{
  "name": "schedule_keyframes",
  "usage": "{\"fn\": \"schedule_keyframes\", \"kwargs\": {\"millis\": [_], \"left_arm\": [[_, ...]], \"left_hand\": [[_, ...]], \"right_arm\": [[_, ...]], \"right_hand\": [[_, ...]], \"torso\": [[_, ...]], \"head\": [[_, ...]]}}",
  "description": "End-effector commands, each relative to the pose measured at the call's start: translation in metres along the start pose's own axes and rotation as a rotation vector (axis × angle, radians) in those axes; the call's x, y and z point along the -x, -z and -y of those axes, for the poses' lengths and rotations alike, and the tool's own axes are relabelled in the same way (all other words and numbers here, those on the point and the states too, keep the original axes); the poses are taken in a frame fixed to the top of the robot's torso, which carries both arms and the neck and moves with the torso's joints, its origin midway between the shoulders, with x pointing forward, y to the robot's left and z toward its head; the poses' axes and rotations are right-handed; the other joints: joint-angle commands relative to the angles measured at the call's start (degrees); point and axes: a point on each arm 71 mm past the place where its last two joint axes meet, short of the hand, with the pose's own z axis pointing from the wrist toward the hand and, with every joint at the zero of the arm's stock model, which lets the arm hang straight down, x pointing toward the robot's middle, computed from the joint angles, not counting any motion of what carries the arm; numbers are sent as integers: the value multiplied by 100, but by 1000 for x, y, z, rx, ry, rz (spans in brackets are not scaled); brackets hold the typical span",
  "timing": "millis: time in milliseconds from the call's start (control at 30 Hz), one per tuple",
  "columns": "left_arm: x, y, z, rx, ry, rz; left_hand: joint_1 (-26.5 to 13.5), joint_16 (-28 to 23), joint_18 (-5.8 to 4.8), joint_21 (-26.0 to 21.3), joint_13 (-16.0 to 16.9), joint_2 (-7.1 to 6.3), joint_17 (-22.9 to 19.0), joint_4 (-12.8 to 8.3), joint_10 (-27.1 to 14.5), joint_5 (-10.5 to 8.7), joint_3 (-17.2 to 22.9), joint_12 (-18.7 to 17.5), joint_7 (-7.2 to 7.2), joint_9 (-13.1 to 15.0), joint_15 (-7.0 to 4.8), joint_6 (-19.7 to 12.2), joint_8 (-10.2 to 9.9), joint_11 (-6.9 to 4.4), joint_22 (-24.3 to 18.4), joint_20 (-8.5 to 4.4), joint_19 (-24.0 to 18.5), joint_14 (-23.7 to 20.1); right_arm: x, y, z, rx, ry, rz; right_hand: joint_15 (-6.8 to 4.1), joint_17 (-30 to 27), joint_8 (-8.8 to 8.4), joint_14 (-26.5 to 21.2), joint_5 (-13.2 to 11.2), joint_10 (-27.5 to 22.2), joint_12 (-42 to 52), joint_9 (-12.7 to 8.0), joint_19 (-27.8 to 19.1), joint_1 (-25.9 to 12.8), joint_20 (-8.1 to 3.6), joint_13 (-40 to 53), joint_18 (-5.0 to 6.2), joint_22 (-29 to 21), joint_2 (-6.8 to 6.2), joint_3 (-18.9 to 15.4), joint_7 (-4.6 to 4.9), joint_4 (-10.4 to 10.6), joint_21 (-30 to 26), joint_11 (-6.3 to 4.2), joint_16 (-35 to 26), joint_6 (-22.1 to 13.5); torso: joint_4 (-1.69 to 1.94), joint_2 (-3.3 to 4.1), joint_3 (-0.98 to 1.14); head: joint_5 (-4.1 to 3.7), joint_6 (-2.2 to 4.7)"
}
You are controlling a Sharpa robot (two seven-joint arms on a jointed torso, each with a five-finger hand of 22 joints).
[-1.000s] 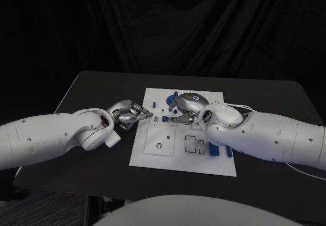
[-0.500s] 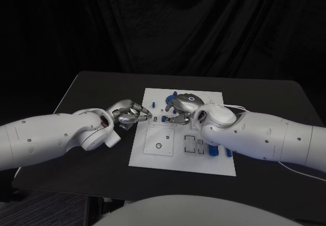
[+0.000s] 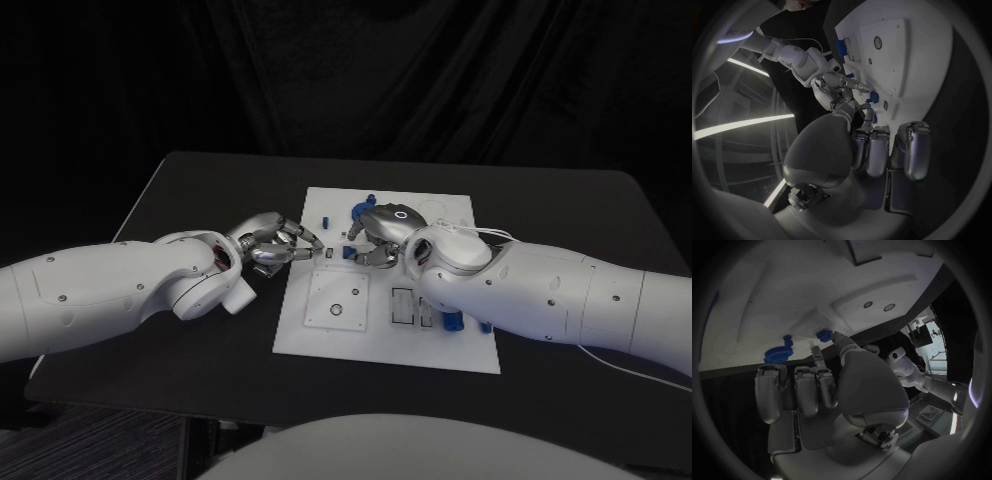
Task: Assemble the parts on the task board
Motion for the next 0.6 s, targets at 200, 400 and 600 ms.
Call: {"fn": "schedule_keyframes", "kwargs": {"millis": [200,400,600], "left_arm": [[-2,-1,1,-5,-4,-28],[-2,-2,1,0,-4,-30],[-3,-3,1,1,-4,-35]], "left_hand": [[-79,15,-40,-44,1495,8,1510,31,605,-41,19,15,-4,16,28,-27,63,25,1273,39,285,605],[-65,15,-35,-64,1495,16,1510,16,605,-36,39,15,-12,23,24,-24,99,18,1266,38,275,605],[-83,15,-29,-88,1495,18,1510,22,605,-30,44,15,-11,28,22,-28,133,17,1258,37,264,605]], "right_arm": [[-6,-1,0,-1,4,-7],[-9,-2,0,1,1,-6],[-13,-3,0,4,2,-17]], "right_hand": [[49,1509,48,601,53,608,15,25,464,39,44,1508,-57,1405,37,9,-12,-69,-35,29,15,74],[26,1509,117,601,445,608,15,91,449,110,29,1508,-50,1396,68,104,-40,-176,-55,2,15,178],[-16,1509,187,601,702,608,15,166,433,208,-5,1508,-44,1387,110,363,-91,-324,-73,-48,15,319]], "torso": [[0,1,0],[1,0,0],[-2,1,0]], "head": [[7,1],[3,1],[-9,1]]}}
